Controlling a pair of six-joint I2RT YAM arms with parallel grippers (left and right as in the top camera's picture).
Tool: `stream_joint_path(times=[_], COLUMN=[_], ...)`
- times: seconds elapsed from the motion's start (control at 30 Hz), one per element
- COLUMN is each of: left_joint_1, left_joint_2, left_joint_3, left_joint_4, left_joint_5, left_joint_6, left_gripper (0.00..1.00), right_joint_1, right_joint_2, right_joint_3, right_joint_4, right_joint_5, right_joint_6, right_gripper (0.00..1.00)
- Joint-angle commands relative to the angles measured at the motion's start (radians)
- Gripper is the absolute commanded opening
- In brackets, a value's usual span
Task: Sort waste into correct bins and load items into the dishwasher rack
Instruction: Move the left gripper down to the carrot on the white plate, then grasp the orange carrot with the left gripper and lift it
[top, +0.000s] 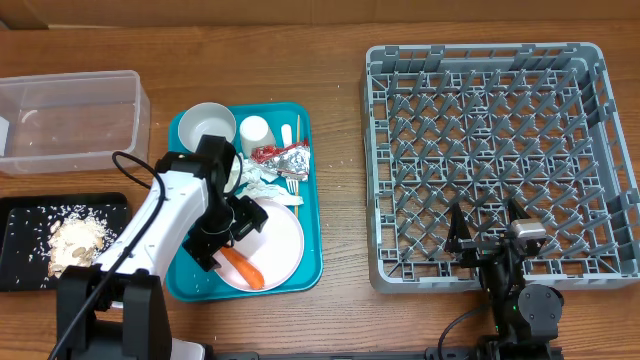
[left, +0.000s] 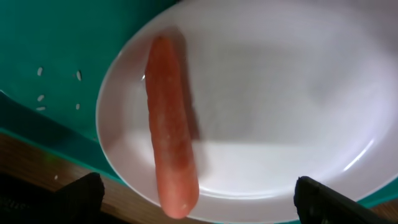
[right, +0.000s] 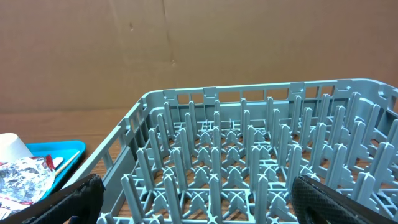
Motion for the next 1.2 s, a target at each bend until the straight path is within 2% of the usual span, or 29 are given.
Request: stream_joint_path(times=[0.0,0.23,0.67,0.83,0.93,1.07,1.17], left_joint_1=[-0.006,-0.006,-0.006,-0.006,-0.006,-0.006,-0.006], left_joint_2=[0.001,0.001,0.001,0.001,0.001,0.001,0.001], left_joint_3=[-0.052,-0.128,-0.189,-0.189,-0.189,-0.189,-0.188], left_joint_4=[0.064,0.191,0.308,0.314,0.317,0.314,0.314], left_joint_5=[-0.047,0.036,0.037,0.038,0.038,0.039,0.038], left_joint_6=[0.005,0.015,0.028,0.029,0.029,0.03,0.029], left_gripper=[1.0,1.0,1.0,0.86,0.74,0.53,0.49], right_joint_1=[-0.006,-0.006,-0.006,-0.006,-0.006,-0.006,-0.006], right_joint_2=[-0.012,-0.012,-0.012,-0.012,-0.012,-0.012,-0.012], right_joint_3=[-0.011,-0.011,-0.01,-0.011,-0.011,-0.01,-0.01], right_joint_4=[0.002,0.002,0.002,0.002,0.002,0.002,0.002], right_joint_5=[0.006,0.006,0.006,0.006,0.006,0.006,0.006], right_joint_6=[0.0,0.0,-0.001,0.0,0.0,0.0,0.0], right_gripper=[1.0,1.0,1.0,1.0,1.0,1.0,1.0])
